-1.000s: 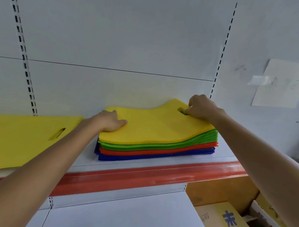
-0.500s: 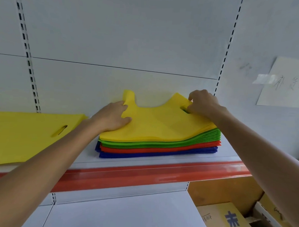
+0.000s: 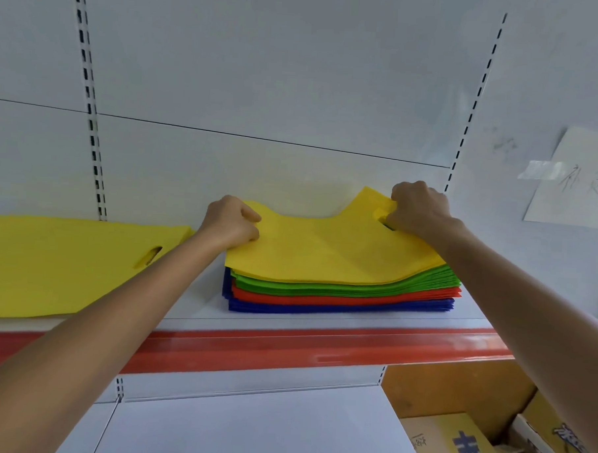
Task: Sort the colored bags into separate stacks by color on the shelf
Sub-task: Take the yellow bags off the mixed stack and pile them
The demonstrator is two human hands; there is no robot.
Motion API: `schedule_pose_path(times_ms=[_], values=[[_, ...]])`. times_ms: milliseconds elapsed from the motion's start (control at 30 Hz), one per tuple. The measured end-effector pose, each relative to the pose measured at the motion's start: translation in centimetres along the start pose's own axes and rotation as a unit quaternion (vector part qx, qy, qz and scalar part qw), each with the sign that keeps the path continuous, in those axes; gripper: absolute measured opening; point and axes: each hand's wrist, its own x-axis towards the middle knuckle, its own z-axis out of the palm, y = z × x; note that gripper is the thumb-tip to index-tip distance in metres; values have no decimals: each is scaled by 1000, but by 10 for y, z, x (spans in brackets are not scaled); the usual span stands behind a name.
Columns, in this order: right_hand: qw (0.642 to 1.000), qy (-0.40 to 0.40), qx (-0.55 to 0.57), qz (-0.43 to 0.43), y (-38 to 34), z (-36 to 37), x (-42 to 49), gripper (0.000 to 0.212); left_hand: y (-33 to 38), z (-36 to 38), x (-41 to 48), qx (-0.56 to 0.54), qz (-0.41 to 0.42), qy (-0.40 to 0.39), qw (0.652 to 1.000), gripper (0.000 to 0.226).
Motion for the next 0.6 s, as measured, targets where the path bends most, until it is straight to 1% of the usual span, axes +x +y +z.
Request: schedule_pose_path(times_ms=[100,200,300,467,600], values=[[998,4,64,17,-1,-1,2,30,-3,-4,-1,-20,6,31,999,39],[992,3,122,31,-5,-3,2,21,-10,-11,0,-22,21,53,998,39],[992,-1,116,41,-10,-8,-2,20,-17,-19,2,-20,33,50,998,39],[997,14,65,49,-15,-15,-11,25,-21,-25,4,-19,55,47,997,35],[997,24,65,41,-22,-19,-17,20,-24,-27,1,-20,70,48,996,35]])
